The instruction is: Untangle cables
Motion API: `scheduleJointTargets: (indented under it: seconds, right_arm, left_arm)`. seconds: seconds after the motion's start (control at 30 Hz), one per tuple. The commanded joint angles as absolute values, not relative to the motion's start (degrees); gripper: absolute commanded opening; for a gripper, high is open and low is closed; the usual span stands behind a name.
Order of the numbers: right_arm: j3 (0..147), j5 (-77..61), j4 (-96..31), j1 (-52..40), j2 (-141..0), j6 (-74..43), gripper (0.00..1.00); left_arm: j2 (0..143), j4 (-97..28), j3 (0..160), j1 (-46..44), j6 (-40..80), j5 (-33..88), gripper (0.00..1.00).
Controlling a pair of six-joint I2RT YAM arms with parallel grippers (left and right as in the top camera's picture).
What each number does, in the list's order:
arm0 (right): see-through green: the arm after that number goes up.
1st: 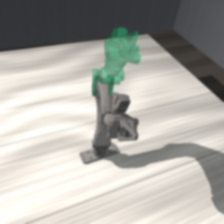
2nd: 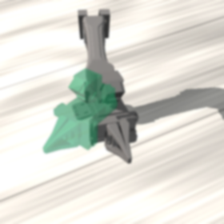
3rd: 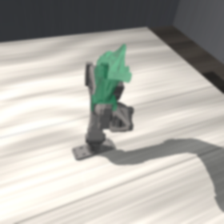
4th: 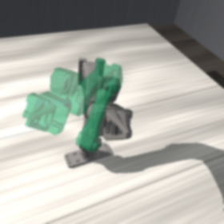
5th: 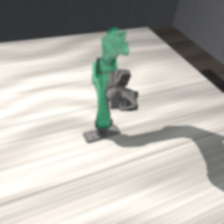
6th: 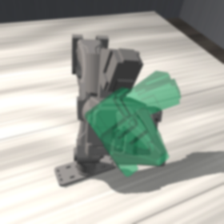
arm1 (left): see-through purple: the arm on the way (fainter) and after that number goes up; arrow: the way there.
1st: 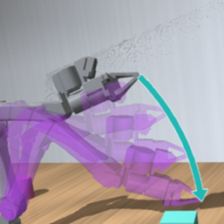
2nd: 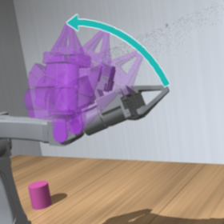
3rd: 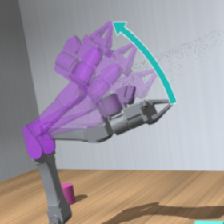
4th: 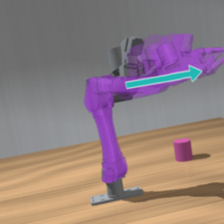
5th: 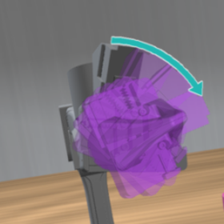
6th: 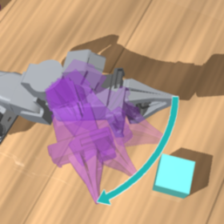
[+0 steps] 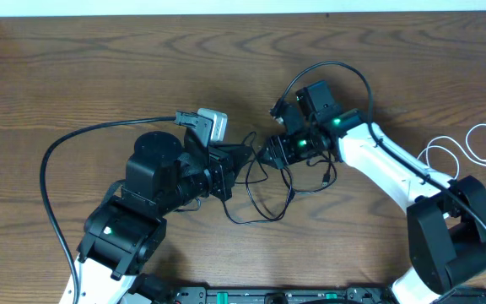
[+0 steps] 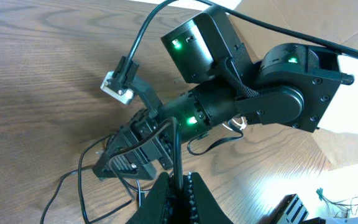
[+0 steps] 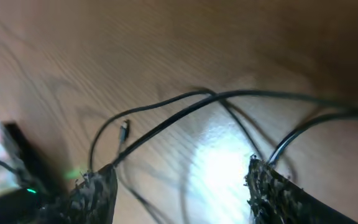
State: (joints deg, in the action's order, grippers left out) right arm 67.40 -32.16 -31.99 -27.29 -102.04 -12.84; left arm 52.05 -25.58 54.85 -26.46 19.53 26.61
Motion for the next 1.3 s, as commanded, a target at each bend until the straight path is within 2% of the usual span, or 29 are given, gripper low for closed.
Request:
scheduleJointTargets:
  seconds: [0.0, 0.17, 0.3, 0.5, 0.67, 0.8, 1.2, 1.27]
  right_arm:
    - [67.7, -36.2, -31.4, -29.0, -102.3, -24.3, 0.63]
    - [67.7, -35.1, -31.3, -29.3, -102.3, -17.3, 0.64]
    - [67.7, -29.4, -30.8, -28.9, -102.3, -18.6, 0.64]
    - [67.7, -28.4, -27.1, -30.3, -102.3, -25.9, 0.63]
    - [67.7, -24.5, -27.4, -33.2, -102.3, -41.3, 0.63]
    - [67.7, -24.5, -25.8, -34.7, -102.3, -49.1, 0.62]
    - [67.7, -24.1, -25.0, -36.7, -105.6, -54.7, 0.62]
    - [67.7, -24.4, -23.0, -36.9, -108.0, -55.1, 0.58]
  left_arm:
    - [52.0, -25.6, 56.1, -26.3, 19.8, 26.3, 0.08]
    - [52.0, -25.6, 56.1, -26.3, 18.5, 26.0, 0.07]
    - [52.0, -25.6, 56.1, -26.0, 18.5, 25.3, 0.07]
    - [51.9, -24.7, 56.1, -26.0, 18.5, 25.5, 0.07]
    - [51.0, -22.5, 56.1, -26.0, 18.5, 25.5, 0.08]
    - [50.8, -22.8, 56.1, -26.0, 18.5, 25.5, 0.08]
    - [50.8, -23.2, 56.1, -26.0, 18.5, 26.5, 0.08]
    - [50.8, -23.3, 56.1, -26.0, 18.5, 26.5, 0.08]
